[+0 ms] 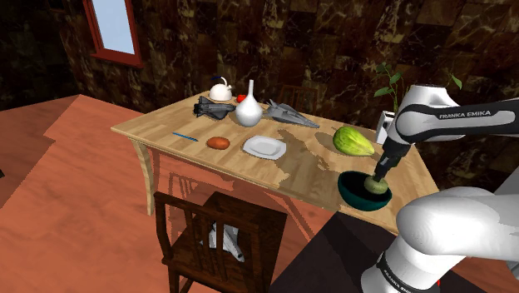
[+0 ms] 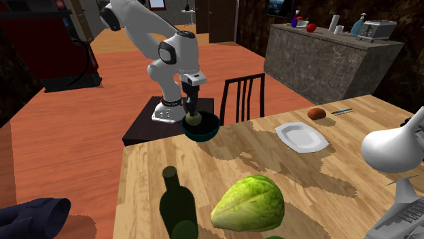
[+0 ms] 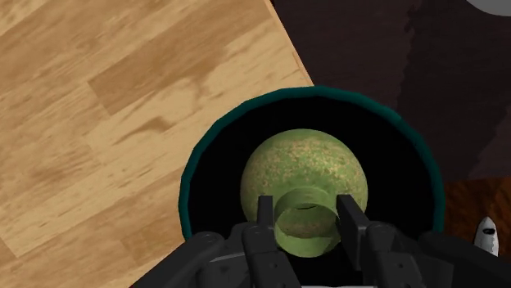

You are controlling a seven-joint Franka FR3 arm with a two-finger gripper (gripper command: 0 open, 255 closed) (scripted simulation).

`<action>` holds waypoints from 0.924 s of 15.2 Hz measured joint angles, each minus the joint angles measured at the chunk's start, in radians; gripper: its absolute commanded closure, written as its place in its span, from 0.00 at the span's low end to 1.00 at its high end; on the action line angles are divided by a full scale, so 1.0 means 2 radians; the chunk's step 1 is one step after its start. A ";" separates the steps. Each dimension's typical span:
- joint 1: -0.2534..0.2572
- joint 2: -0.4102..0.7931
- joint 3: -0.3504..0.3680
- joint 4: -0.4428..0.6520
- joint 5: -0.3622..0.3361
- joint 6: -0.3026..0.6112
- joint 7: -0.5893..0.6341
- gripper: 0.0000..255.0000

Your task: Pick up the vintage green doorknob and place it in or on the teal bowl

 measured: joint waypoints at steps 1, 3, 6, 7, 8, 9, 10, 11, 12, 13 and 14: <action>-0.002 0.000 -0.002 0.000 -0.003 0.004 -0.001 1.00; -0.001 0.003 -0.003 0.000 -0.003 0.010 0.000 1.00; 0.000 0.006 -0.004 -0.006 -0.003 0.014 0.001 1.00; 0.000 0.010 -0.006 -0.007 -0.004 0.015 0.000 1.00; 0.000 0.008 -0.005 -0.009 -0.002 0.011 0.000 0.00; 0.001 0.007 -0.003 -0.011 -0.001 0.008 0.001 0.00; 0.001 0.006 -0.002 -0.013 0.000 0.006 0.001 0.00; 0.001 0.006 -0.002 -0.014 0.000 0.004 0.002 0.00; 0.001 0.005 -0.001 -0.014 0.000 0.004 0.002 0.00; 0.001 0.005 -0.001 -0.014 0.000 0.003 0.002 0.00; 0.000 0.008 -0.004 -0.015 -0.002 0.007 0.001 0.00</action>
